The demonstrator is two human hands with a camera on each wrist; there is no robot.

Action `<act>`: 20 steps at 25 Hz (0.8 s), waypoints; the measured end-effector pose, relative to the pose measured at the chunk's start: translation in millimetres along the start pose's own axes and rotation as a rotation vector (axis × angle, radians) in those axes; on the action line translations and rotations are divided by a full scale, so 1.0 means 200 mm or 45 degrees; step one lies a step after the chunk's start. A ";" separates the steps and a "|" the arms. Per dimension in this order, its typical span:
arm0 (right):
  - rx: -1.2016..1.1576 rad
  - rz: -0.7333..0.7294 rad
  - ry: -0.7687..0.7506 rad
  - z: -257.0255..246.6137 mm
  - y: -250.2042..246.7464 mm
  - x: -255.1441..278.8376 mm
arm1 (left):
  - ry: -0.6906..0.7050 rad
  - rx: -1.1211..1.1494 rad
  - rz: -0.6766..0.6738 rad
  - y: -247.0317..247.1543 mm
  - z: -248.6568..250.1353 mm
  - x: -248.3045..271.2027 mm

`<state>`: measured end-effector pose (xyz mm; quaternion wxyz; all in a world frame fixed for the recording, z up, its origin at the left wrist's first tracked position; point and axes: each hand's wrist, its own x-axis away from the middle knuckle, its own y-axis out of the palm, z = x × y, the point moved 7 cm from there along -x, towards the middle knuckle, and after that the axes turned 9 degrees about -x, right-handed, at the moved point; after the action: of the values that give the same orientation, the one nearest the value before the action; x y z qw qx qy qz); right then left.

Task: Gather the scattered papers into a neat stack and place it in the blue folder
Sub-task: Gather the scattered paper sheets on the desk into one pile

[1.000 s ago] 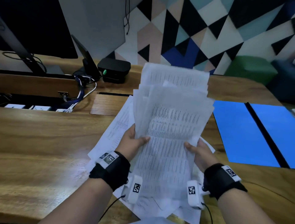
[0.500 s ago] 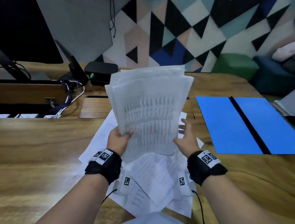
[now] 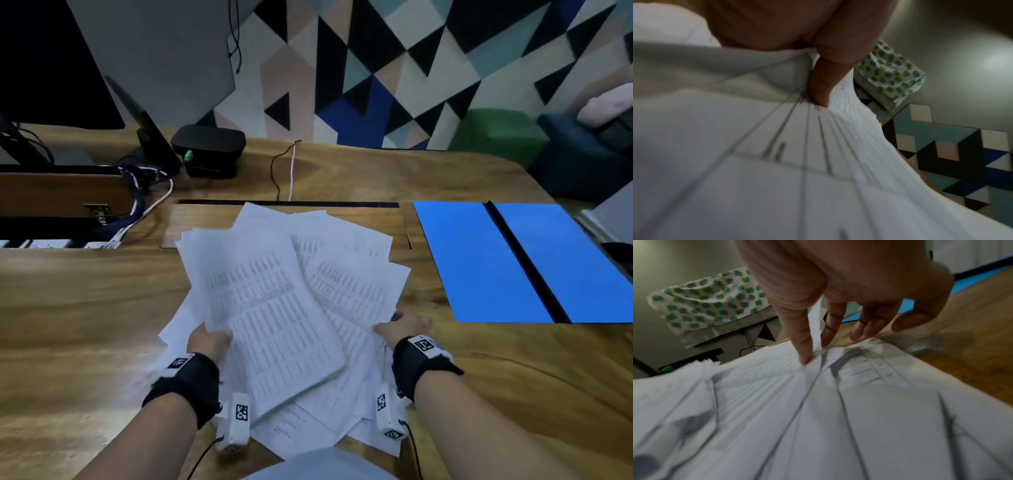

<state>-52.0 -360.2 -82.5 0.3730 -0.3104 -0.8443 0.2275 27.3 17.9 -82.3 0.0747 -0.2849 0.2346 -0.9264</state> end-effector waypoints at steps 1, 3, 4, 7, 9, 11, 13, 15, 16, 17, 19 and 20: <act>-0.033 -0.009 -0.063 -0.02 0.02 0.01 | -0.006 -0.040 -0.041 0.02 -0.03 0.00; -0.245 -0.148 -0.170 -0.07 0.09 0.07 | -0.016 -0.073 -0.082 0.04 -0.05 0.00; -0.325 -0.235 -0.194 -0.08 0.14 0.09 | -0.022 -0.093 -0.084 0.04 -0.05 0.00; -0.484 -0.238 -0.240 -0.12 0.19 0.14 | 0.005 -0.148 -0.082 0.03 -0.03 0.01; -0.639 -0.200 -0.143 -0.11 0.19 0.11 | 0.004 -0.183 -0.094 0.02 -0.03 0.00; -0.617 -0.220 -0.095 -0.11 0.16 0.10 | -0.006 -0.213 -0.099 0.00 -0.04 -0.02; -0.439 -0.101 -0.133 -0.13 0.05 0.08 | -0.007 -0.212 -0.089 -0.02 -0.05 -0.03; -0.278 0.049 -0.233 -0.18 -0.10 0.07 | -0.012 -0.177 -0.085 -0.03 -0.06 -0.03; -0.212 0.097 -0.289 -0.20 -0.17 0.06 | -0.010 -0.159 -0.094 -0.03 -0.07 -0.03; -0.129 0.137 -0.351 -0.24 -0.23 0.07 | -0.010 -0.145 -0.102 -0.03 -0.07 -0.02; -0.014 0.237 -0.541 -0.36 -0.37 0.12 | 0.001 -0.120 -0.105 -0.02 -0.07 -0.02; 0.014 0.300 -0.647 -0.42 -0.44 0.15 | 0.011 -0.101 -0.104 -0.01 -0.07 -0.02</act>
<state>-34.1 -388.5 38.2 0.1219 -0.3372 -0.8676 0.3445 22.6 26.2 -93.7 0.0244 -0.2928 0.2596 -0.9199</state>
